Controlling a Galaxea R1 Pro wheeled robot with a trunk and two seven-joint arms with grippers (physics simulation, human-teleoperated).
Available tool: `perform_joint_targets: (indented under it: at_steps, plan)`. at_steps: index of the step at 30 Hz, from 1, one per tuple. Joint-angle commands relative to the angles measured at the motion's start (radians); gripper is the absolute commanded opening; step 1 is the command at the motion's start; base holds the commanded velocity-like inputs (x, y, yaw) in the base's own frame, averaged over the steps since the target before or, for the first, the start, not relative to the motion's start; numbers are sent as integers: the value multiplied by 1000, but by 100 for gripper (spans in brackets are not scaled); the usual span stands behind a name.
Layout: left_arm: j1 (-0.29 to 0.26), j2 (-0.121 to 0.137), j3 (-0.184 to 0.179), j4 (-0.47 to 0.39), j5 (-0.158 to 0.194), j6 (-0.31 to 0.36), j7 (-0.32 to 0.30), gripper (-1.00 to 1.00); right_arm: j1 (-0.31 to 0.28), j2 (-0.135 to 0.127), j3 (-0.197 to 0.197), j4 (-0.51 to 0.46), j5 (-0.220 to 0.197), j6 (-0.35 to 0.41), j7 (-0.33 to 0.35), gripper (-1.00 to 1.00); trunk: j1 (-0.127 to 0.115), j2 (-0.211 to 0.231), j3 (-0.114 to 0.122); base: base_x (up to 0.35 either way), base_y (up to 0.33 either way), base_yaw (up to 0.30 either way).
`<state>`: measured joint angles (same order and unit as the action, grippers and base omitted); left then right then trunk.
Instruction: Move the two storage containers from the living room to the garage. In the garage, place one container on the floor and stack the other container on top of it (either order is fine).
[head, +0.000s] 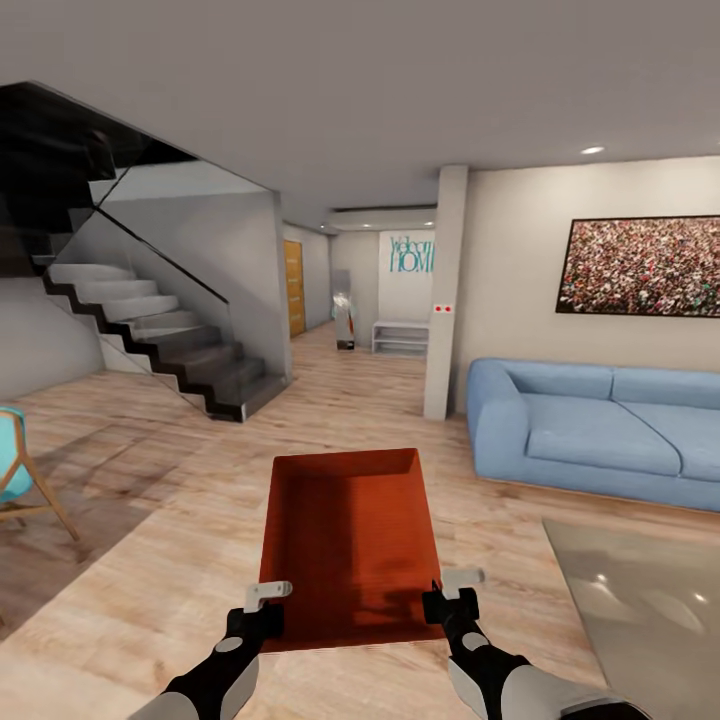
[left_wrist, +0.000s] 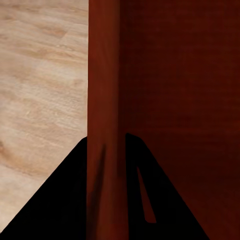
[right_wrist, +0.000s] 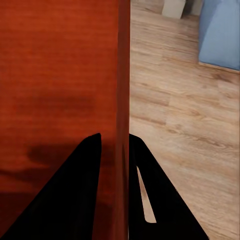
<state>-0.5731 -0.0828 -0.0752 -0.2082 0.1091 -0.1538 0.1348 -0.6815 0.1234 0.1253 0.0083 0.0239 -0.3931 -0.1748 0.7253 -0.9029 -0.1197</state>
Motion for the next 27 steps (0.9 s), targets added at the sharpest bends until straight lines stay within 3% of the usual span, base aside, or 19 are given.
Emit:
perform_joint_targets:
  at_steps: [1,27]
  plan:
    - [-1,12,-20,-2,1,-53,11,-100,-1,0,-58,2,19,3,11,-100,1,-1,-2,321,0,3]
    - [-1,12,-21,-2,1,-55,11,-100,-1,1,-58,2,16,3,11,-100,1,-1,-2,322,0,0]
